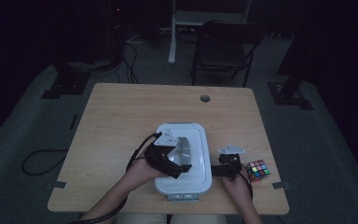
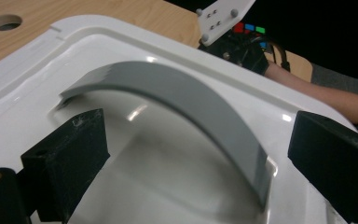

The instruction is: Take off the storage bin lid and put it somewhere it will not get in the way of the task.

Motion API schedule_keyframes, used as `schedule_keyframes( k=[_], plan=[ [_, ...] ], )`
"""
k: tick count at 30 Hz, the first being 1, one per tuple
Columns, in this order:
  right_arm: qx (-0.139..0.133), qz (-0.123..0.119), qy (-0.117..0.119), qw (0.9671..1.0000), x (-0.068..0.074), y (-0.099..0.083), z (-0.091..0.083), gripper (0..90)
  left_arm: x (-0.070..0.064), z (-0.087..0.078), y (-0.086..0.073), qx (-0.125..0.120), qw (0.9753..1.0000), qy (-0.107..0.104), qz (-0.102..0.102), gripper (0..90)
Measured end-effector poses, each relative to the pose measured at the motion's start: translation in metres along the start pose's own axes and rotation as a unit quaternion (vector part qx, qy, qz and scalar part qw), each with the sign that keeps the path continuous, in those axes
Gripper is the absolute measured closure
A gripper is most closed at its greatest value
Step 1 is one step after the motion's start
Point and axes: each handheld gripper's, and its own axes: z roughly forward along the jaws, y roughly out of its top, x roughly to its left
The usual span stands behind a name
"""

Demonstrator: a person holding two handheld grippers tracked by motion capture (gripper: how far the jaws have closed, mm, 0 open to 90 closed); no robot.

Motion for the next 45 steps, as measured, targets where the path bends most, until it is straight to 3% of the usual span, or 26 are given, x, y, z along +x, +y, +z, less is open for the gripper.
schedule_keyframes(
  k=[4,5,7,15,16,21,24,27,36,45],
  plan=[
    [0.001,0.0,0.0,1.0,0.0,0.0,0.0,13.5,-0.005,0.003,0.005,0.005,0.9999,-0.005,0.015,8.1],
    [0.001,0.0,0.0,1.0,0.0,0.0,0.0,13.5,-0.005,0.003,0.005,0.005,0.9999,-0.005,0.015,15.2],
    [0.001,0.0,0.0,1.0,0.0,0.0,0.0,13.5,-0.006,0.004,0.006,0.005,0.9998,-0.009,0.02,17.1],
    [0.0,0.0,0.0,1.0,0.0,0.0,0.0,13.5,-0.007,0.009,0.005,0.019,0.9996,-0.002,0.02,17.9],
    [0.0,0.0,0.0,1.0,0.0,0.0,0.0,13.4,-0.007,0.01,0.005,0.021,0.9995,0.0,0.023,24.6],
    [0.0,0.0,0.0,1.0,0.0,0.0,0.0,13.5,-0.008,0.011,0.004,0.019,0.9995,0.002,0.026,35.4],
    [0.0,0.0,0.0,1.0,0.0,0.0,0.0,13.5,-0.011,0.011,0.005,0.021,0.9992,-0.008,0.034,44.1],
    [0.0,0.0,0.0,1.0,0.0,0.0,0.0,13.5,-0.012,0.011,0.006,0.024,0.9991,-0.008,0.034,46.5],
    [0.0,0.0,0.0,1.0,0.0,0.0,0.0,13.5,-0.008,0.008,0.006,0.018,0.9982,-0.057,0.012,62.6],
    [0.0,-0.001,0.0,1.0,0.0,0.0,0.0,13.5,-0.014,-0.007,0.012,0.0,0.9976,-0.065,0.024,69.7]
  ],
)
